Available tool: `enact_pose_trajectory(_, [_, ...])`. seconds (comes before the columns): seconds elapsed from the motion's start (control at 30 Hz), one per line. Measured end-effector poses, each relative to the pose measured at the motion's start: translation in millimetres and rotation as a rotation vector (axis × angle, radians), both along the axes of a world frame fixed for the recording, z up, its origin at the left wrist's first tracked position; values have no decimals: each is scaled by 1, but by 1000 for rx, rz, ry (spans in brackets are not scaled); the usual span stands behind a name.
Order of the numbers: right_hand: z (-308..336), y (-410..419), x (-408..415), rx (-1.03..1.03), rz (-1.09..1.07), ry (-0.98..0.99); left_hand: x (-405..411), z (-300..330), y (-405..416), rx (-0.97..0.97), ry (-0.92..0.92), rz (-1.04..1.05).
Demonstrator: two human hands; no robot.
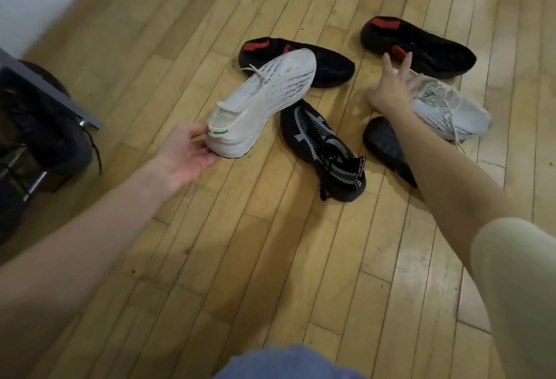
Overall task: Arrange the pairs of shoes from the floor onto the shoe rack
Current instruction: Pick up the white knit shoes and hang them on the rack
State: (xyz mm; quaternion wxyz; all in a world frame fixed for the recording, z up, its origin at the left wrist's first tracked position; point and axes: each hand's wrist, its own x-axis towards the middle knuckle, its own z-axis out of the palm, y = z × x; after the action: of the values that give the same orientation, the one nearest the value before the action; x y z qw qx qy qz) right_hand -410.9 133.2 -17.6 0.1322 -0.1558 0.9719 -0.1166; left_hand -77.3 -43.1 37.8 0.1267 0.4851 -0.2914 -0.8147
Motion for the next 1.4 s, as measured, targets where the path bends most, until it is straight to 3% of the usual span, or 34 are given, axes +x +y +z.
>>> enact_pose_trajectory(0.07, [-6,-2,-9,104,40,-55,-4,2,3,7,1,0])
enact_pose_trajectory(0.17, [-13,-5,-7,208,73,13,-10,9,9,10,7,3])
enact_pose_trajectory(0.33, [-15,0,8,172,127,78,-3,15,7,10,-8,-3])
enact_pose_trajectory(0.47, [-1,8,31,-5,54,223,14,29,5,-50,-79,-52])
enact_pose_trajectory(0.57, [19,4,59,-131,64,205,31,45,2,-108,-122,-134])
enact_pose_trajectory(0.83, [87,-18,164,-407,407,171,103,91,0,-101,-184,-121])
enact_pose_trajectory(1.1, [119,-35,270,-593,894,324,216,130,7,-300,-160,-64])
enact_pose_trajectory(1.4, [157,-58,355,-917,1054,524,322,181,31,-523,-78,53])
